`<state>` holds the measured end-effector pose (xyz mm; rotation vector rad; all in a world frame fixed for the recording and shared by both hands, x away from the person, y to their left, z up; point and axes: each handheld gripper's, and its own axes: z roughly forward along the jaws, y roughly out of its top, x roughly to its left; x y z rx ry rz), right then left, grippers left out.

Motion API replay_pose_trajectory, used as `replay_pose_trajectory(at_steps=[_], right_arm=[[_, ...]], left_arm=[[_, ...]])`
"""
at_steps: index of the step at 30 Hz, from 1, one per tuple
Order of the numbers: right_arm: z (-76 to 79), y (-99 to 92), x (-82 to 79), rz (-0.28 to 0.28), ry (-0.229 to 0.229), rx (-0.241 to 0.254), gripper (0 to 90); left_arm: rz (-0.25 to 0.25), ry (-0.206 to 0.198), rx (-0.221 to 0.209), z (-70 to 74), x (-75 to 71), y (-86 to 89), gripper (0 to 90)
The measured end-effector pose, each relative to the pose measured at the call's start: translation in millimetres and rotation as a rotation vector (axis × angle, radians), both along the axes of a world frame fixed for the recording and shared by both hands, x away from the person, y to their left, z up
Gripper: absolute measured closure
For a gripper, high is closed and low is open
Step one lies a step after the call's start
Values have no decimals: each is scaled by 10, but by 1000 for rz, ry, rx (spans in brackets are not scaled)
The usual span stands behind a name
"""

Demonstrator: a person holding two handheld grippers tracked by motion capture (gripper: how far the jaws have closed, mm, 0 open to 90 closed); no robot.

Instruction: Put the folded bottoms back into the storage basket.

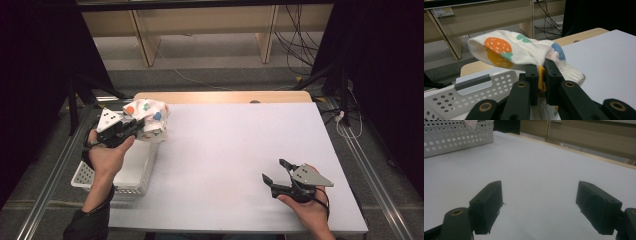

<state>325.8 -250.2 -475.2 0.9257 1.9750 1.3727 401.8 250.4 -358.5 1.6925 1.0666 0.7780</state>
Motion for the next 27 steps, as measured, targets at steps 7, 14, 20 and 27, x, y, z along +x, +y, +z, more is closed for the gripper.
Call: replay_pose_trajectory(at_steps=[7,14,20,27], right_arm=[[0,0,1,0,-1,-1,221],[2,-4,-3,-2,1,-4,222],[2,-3,-1,-3,1,-5,222],[-1,1,1,-1,-3,1,222]], left_arm=[[7,2,0,-3,-4,36,823],[14,4,2,-6,-9,64,824],[19,5,2,-6,-16,96,824],[22,9,2,-16,-20,119,824]])
